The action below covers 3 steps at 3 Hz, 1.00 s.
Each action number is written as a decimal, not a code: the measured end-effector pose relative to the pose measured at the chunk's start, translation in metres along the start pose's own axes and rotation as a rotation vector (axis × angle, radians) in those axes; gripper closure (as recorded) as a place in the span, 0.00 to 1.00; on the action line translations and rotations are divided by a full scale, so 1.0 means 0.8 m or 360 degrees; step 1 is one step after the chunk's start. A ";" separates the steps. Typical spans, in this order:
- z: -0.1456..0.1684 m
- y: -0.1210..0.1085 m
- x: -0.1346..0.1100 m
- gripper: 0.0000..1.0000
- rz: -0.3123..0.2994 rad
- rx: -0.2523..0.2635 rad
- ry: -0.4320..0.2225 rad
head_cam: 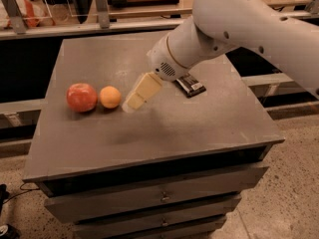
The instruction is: Move orange near apple
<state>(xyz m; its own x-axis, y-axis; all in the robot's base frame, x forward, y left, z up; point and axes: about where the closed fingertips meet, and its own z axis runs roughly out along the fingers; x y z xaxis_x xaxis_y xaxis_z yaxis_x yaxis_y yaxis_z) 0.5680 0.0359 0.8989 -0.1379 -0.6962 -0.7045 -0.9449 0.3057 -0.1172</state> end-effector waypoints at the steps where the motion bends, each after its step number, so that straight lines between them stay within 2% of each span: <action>1: -0.004 -0.002 0.008 0.00 0.0051 0.0037 -0.0019; 2: -0.024 -0.003 0.031 0.00 0.0129 0.0129 0.0043; 3: -0.052 -0.003 0.054 0.00 0.0244 0.0303 0.0120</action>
Offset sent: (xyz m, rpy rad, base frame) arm -0.0142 -0.0644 -0.0065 -0.0526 0.0166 -0.2298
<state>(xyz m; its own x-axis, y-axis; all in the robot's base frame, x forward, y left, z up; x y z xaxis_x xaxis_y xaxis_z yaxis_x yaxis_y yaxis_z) 0.5517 -0.0220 0.8979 -0.3039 -0.6764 -0.6709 -0.8393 0.5233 -0.1475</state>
